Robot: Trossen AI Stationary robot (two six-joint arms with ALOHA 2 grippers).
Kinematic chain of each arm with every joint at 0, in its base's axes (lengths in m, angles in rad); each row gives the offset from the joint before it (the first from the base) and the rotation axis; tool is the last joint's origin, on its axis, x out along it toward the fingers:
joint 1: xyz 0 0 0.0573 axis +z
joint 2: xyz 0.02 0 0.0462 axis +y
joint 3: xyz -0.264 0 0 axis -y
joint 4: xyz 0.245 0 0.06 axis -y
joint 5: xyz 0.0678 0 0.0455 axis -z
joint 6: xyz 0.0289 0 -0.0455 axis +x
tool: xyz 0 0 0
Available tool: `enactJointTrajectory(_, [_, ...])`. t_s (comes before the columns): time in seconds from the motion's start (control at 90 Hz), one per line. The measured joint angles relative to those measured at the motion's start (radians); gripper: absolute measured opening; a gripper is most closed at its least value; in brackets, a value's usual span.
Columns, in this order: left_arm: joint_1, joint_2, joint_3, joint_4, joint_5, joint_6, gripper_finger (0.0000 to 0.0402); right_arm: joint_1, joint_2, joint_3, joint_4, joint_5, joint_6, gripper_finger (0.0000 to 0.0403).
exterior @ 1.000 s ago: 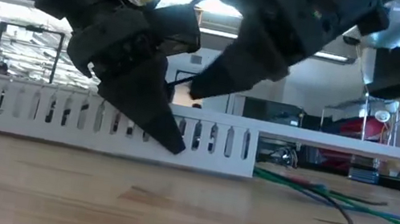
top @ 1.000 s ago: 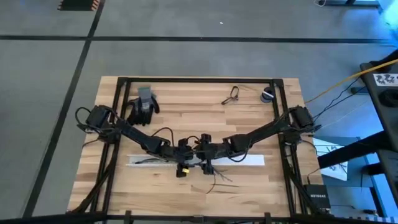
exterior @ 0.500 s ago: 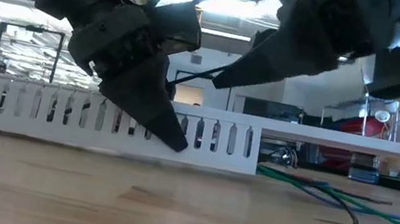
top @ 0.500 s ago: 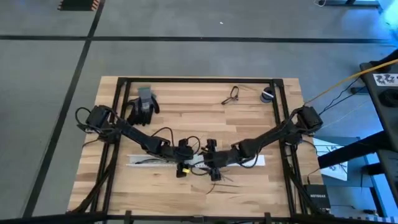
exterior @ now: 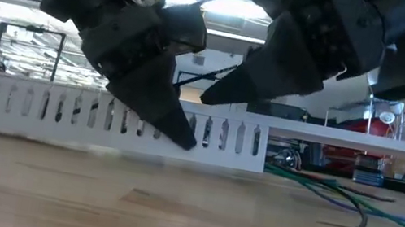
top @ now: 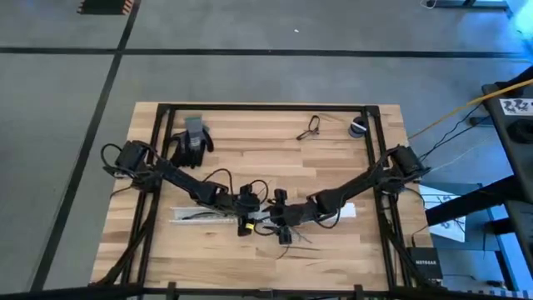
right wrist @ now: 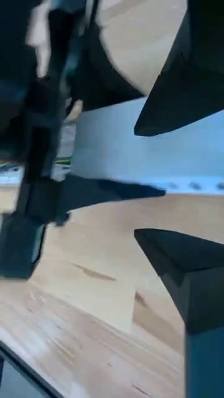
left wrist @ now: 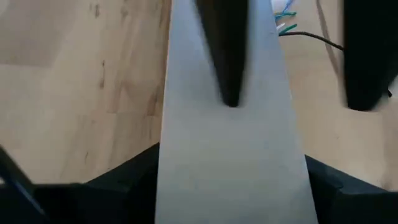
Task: Ziptie cables
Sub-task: Close the cable duct
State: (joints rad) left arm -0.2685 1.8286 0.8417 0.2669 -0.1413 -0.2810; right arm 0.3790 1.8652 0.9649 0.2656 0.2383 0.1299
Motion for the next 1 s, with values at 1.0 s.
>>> enactJointTrajectory(1.0, [-0.107,-0.298,-0.103,-0.293,-0.144,-0.052,0.0291,0.0,0.0,0.0,-0.007,0.014,-0.011,0.0241])
